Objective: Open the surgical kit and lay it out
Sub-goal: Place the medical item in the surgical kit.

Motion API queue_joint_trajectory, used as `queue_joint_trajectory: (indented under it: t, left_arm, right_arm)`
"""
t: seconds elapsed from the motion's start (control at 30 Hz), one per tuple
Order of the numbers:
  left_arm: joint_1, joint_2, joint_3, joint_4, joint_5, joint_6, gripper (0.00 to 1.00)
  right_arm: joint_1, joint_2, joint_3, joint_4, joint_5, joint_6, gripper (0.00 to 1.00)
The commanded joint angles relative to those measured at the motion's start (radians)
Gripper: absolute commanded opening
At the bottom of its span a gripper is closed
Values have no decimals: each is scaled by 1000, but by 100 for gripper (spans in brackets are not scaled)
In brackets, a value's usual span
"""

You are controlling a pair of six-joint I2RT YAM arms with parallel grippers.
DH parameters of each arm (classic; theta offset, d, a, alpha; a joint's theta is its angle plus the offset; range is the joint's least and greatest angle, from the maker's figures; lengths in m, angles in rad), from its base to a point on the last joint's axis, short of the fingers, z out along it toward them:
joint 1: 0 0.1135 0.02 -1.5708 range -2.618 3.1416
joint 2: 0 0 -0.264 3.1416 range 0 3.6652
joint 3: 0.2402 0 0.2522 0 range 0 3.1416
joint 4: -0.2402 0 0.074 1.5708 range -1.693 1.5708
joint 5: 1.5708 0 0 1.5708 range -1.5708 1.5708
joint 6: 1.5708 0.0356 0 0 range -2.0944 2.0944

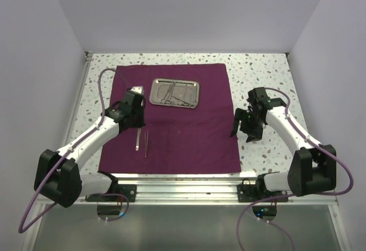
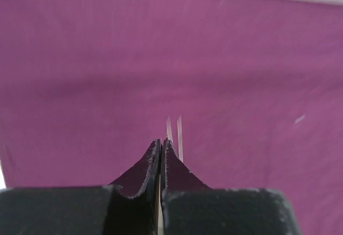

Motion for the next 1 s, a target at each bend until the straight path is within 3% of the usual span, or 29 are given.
queue_joint_trajectory:
  t: [0.0,0.13,0.23,0.27,0.3,0.37,0.6,0.97]
  left_arm:
    - [-3,-41,-108,58,-32,-99,0]
    - [-4,-35,-181,124,-34,-108,3]
    - [-4,17,-154,107,-54,-114,23]
    - [-4,29,-145,101,-57,-114,32]
    - [-4,40,-136,97,-57,-111,49]
    - [-4,51,-96,86,-66,-98,59]
    - [0,160,133,103,-94,16,60]
    - [17,677,616,208,55,200,57]
  right_arm:
    - [5,-29,-2,17,-31,-25,75]
    - [6,-23,-7,20,-27,-29,75]
    - [5,-8,-5,23,-30,-29,75]
    - [5,0,-2,23,-28,-28,75]
    - [6,0,4,21,-25,-29,75]
    - [5,3,10,18,-14,-29,75]
    - [5,8,7,12,10,-23,75]
    - [5,32,53,-25,58,23,75]
